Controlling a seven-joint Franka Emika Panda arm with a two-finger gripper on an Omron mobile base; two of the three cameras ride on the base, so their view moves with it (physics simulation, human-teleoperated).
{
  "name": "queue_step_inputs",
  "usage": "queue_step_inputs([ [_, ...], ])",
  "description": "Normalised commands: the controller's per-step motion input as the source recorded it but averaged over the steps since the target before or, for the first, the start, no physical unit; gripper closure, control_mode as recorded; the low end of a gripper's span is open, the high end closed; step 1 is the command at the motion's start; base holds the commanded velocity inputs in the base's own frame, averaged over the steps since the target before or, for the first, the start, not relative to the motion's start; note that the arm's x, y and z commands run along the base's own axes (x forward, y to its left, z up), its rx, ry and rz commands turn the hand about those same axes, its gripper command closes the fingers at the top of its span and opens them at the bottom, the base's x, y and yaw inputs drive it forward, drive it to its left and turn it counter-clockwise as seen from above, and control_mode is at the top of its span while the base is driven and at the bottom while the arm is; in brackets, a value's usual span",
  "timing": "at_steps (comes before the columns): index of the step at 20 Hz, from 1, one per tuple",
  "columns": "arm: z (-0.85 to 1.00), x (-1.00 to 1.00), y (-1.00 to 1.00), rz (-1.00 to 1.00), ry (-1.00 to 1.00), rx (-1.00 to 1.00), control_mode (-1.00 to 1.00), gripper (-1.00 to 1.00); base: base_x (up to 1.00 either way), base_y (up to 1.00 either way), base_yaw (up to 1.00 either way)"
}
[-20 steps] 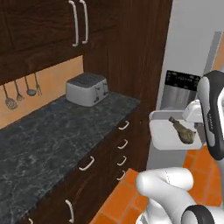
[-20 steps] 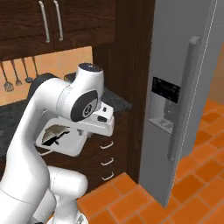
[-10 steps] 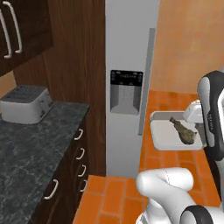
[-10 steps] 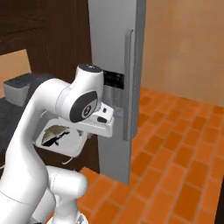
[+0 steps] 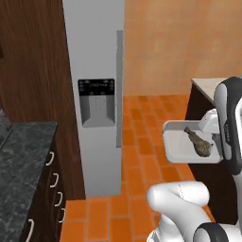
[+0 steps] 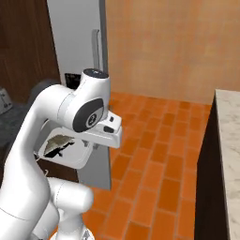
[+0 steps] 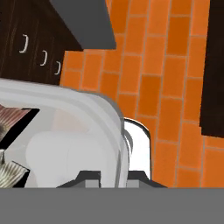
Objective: Take the meat container that has the fish and place it on the second highest rack of the freezer. Then take the vegetable container that has the bell pepper and onion and place it on the highest rack of the freezer.
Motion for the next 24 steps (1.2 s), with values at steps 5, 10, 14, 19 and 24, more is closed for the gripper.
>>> queue_step_inputs([
  [5, 0.00, 0.00, 0.00, 0.00, 0.00, 0.00, 1.00, 1.00, -0.36, -0.48, -0.25],
  [10, 0.00, 0.00, 0.00, 0.00, 0.00, 0.00, 1.00, 1.00, -0.14, -0.44, -0.10],
  [14, 0.00, 0.00, 0.00, 0.00, 0.00, 0.00, 1.00, 1.00, 0.35, -0.41, -0.01],
  [19, 0.00, 0.00, 0.00, 0.00, 0.00, 0.00, 1.00, 1.00, 0.73, -0.50, 0.00],
  [24, 0.00, 0.00, 0.00, 0.00, 0.00, 0.00, 1.00, 1.00, 0.85, -0.15, 0.00],
])
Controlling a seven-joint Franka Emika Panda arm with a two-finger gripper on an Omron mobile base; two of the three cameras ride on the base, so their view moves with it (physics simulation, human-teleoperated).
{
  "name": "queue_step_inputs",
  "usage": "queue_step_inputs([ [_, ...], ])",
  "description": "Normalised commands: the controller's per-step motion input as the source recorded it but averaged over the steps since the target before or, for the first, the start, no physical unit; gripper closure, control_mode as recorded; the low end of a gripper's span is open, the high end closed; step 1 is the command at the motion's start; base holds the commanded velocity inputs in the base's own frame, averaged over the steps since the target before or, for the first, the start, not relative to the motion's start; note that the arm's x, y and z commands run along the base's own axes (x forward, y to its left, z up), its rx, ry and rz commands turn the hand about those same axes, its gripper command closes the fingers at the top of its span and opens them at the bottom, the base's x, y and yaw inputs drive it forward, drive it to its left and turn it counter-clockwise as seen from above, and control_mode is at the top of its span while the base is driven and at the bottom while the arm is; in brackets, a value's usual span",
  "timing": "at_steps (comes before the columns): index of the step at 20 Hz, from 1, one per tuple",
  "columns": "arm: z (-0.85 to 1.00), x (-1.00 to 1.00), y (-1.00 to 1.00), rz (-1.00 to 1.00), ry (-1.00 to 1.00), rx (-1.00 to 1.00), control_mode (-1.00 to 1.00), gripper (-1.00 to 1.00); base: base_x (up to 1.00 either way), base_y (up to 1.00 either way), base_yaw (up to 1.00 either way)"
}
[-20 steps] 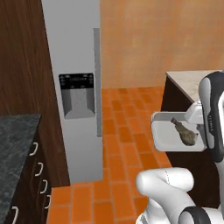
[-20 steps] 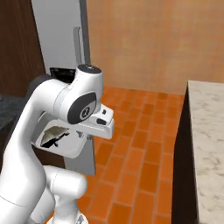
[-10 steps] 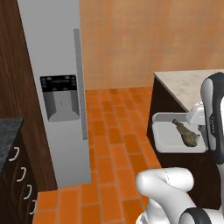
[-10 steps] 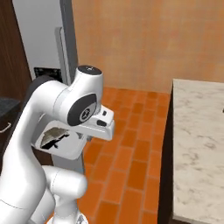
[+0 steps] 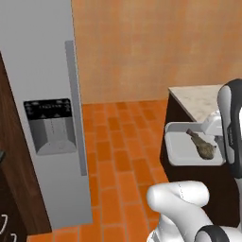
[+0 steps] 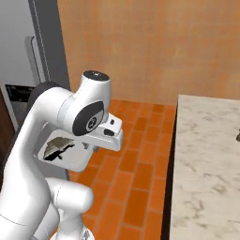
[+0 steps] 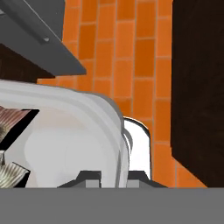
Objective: Take the meat container that has the fish and place it on the second highest rack of the freezer. Then take the vegetable container that has the bell pepper and onion and place it on the highest rack of the freezer.
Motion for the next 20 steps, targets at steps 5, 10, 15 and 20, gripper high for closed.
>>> queue_step_inputs([
  [5, 0.00, 0.00, 0.00, 0.00, 0.00, 0.00, 1.00, 1.00, 0.92, -0.09, -0.01],
  [10, 0.00, 0.00, 0.00, 0.00, 0.00, 0.00, 1.00, 1.00, 0.83, -0.18, -0.02],
  [15, 0.00, 0.00, 0.00, 0.00, 0.00, 0.00, 1.00, 1.00, 0.77, -0.07, 0.00],
  [20, 0.00, 0.00, 0.00, 0.00, 0.00, 0.00, 1.00, 1.00, 0.84, -0.05, 0.00],
])
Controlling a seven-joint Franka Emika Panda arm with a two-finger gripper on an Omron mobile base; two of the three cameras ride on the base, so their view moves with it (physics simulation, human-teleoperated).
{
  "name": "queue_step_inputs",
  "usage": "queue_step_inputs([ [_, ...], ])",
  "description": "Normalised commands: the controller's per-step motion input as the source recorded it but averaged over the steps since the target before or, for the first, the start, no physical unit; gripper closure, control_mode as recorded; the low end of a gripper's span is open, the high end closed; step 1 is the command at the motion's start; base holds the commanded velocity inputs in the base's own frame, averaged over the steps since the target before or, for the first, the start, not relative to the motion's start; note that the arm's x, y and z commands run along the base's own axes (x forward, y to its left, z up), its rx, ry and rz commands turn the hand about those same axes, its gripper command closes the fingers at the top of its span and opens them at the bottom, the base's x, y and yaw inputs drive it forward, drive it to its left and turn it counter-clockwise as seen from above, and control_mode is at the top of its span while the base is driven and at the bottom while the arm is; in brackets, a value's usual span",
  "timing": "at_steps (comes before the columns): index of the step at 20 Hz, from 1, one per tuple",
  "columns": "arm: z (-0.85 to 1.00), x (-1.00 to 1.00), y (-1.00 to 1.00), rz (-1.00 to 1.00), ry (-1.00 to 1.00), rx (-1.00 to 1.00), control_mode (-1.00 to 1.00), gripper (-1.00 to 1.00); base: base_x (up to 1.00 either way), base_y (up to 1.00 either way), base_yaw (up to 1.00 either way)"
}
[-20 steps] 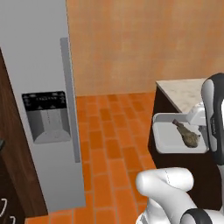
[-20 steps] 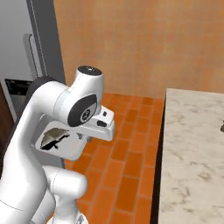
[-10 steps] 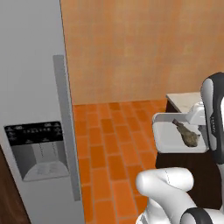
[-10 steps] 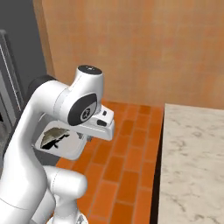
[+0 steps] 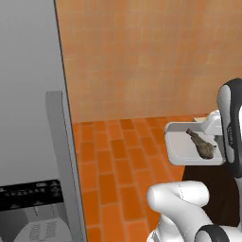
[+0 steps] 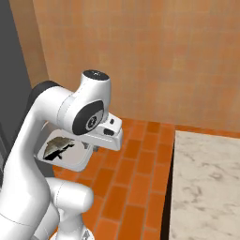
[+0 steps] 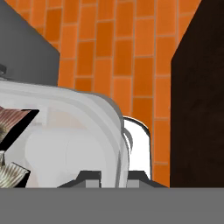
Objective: Take the meat container that has the fish and place it on the second highest rack of the freezer. Then take the vegetable container that has the bell pepper and onion and place it on the highest rack of the freezer.
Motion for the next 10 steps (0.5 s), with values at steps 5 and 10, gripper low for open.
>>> queue_step_inputs([
  [5, 0.00, 0.00, 0.00, 0.00, 0.00, 0.00, 1.00, 1.00, 0.75, -0.01, 0.00],
  [10, 0.00, 0.00, 0.00, 0.00, 0.00, 0.00, 1.00, 1.00, 0.95, -0.03, 0.00],
])
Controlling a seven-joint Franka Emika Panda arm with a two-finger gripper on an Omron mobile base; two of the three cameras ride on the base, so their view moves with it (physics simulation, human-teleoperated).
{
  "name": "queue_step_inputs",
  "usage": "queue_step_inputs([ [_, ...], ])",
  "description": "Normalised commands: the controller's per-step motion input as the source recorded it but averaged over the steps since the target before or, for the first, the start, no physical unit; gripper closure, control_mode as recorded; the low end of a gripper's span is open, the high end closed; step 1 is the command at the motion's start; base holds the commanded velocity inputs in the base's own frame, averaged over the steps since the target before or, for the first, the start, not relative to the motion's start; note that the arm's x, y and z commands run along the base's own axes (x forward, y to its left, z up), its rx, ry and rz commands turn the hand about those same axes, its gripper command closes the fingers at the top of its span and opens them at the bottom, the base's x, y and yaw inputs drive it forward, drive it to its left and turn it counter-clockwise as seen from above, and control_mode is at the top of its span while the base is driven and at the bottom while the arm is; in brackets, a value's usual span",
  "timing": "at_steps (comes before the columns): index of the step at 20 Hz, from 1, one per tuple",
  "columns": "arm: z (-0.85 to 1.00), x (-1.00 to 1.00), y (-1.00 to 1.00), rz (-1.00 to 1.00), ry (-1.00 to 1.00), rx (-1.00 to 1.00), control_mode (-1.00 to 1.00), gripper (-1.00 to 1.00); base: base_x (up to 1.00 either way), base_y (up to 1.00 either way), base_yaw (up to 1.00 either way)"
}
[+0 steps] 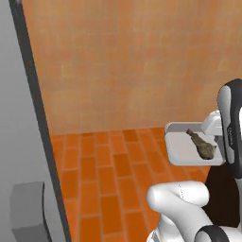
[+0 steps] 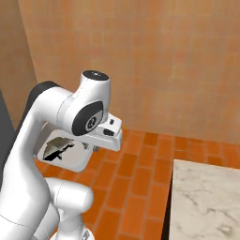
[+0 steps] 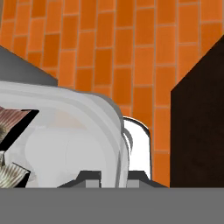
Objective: Take the meat container that has the fish and place it on the second highest rack of the freezer. Then take the vegetable container that has the bell pepper and onion and place it on the highest rack of the freezer.
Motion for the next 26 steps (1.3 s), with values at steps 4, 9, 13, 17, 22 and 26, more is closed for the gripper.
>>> queue_step_inputs([
  [4, 0.00, 0.00, 0.00, 0.00, 0.00, 0.00, 1.00, 1.00, 1.00, -0.01, 0.00],
  [9, 0.00, 0.00, 0.00, 0.00, 0.00, 0.00, 1.00, 1.00, 0.90, 0.01, 0.00],
  [13, 0.00, 0.00, 0.00, 0.00, 0.00, 0.00, 1.00, 1.00, 0.61, 0.13, 0.19],
  [17, 0.00, 0.00, 0.00, 0.00, 0.00, 0.00, 1.00, 1.00, 0.13, 0.15, 0.52],
  [22, 0.00, 0.00, 0.00, 0.00, 0.00, 0.00, 1.00, 1.00, 0.00, 0.41, 0.72],
  [26, 0.00, 0.00, 0.00, 0.00, 0.00, 0.00, 1.00, 1.00, 0.00, 0.24, 0.56],
])
